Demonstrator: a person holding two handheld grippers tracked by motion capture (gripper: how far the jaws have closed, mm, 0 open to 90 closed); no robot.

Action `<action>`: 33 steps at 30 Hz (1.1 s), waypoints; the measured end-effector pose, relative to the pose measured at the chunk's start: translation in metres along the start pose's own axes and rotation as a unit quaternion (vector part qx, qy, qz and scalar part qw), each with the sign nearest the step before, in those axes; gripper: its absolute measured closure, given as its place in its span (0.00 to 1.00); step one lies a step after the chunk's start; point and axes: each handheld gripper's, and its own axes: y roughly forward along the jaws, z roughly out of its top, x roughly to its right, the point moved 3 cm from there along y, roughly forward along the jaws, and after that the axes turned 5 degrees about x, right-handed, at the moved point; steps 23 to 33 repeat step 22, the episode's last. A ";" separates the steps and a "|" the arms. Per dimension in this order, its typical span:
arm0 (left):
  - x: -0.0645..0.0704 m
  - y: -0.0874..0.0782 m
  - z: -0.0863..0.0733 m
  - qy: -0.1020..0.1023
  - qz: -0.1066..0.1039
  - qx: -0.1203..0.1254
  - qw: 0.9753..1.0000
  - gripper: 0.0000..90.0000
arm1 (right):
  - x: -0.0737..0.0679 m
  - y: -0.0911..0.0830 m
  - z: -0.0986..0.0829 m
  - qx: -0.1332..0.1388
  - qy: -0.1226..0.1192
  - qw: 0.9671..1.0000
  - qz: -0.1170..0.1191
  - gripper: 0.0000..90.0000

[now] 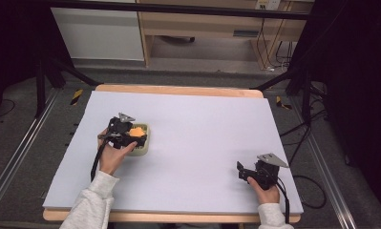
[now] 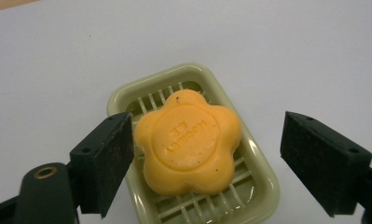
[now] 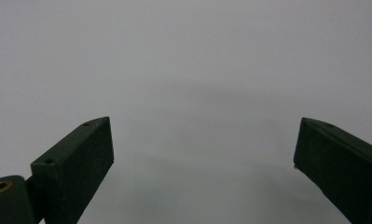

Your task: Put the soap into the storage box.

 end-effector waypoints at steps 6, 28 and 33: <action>0.001 -0.014 -0.007 -0.001 -0.005 0.028 1.000 0.24 | 0.000 0.000 0.000 0.002 -0.002 1.000 -0.001 0.06; -0.022 -0.055 -0.047 -0.023 0.015 0.080 0.996 0.26 | 0.000 -0.001 0.000 0.005 -0.001 1.000 -0.005 0.06; -0.022 -0.055 -0.047 -0.023 0.015 0.080 0.996 0.26 | 0.000 -0.001 0.000 0.005 -0.001 1.000 -0.005 0.06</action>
